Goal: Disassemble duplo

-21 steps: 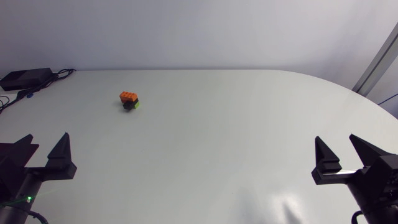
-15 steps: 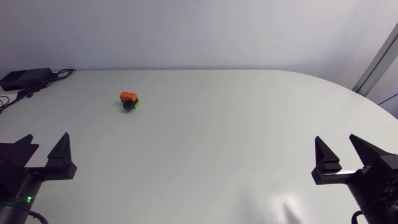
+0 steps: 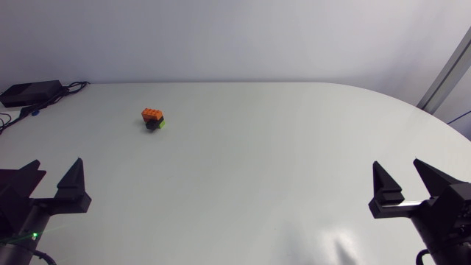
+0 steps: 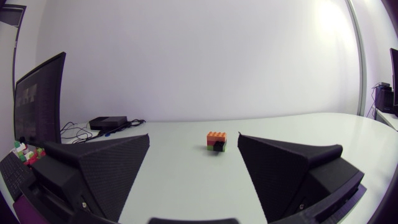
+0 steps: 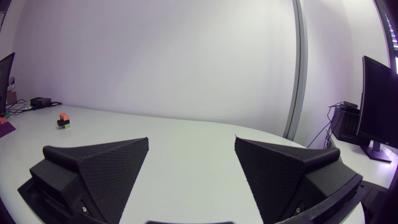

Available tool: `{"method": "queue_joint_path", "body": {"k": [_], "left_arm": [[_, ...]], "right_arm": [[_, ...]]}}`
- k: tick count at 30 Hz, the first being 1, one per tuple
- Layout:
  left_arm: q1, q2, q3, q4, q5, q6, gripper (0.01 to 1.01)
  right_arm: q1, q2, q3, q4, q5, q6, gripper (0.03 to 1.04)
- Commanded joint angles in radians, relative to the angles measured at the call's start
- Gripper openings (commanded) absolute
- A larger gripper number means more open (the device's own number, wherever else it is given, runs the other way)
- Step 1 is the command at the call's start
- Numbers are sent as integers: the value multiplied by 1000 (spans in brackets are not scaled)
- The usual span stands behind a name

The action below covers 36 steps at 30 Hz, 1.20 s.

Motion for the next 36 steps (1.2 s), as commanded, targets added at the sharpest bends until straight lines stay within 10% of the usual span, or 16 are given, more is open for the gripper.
{"method": "queue_joint_path", "body": {"k": [1,16,29,36], "left_arm": [[-7,-19,69,-6,11,-4,987],[-19,771,603,50,13,-47,939],[-24,1513,1079,-157,171,-154,890],[-45,1855,1386,-339,221,99,766]], "right_arm": [[6,-6,-36,-20,-7,17,995],[11,-5,-36,-22,-7,18,995],[31,-5,-36,-23,-7,15,993],[31,7,-36,-25,-7,17,993]]}}
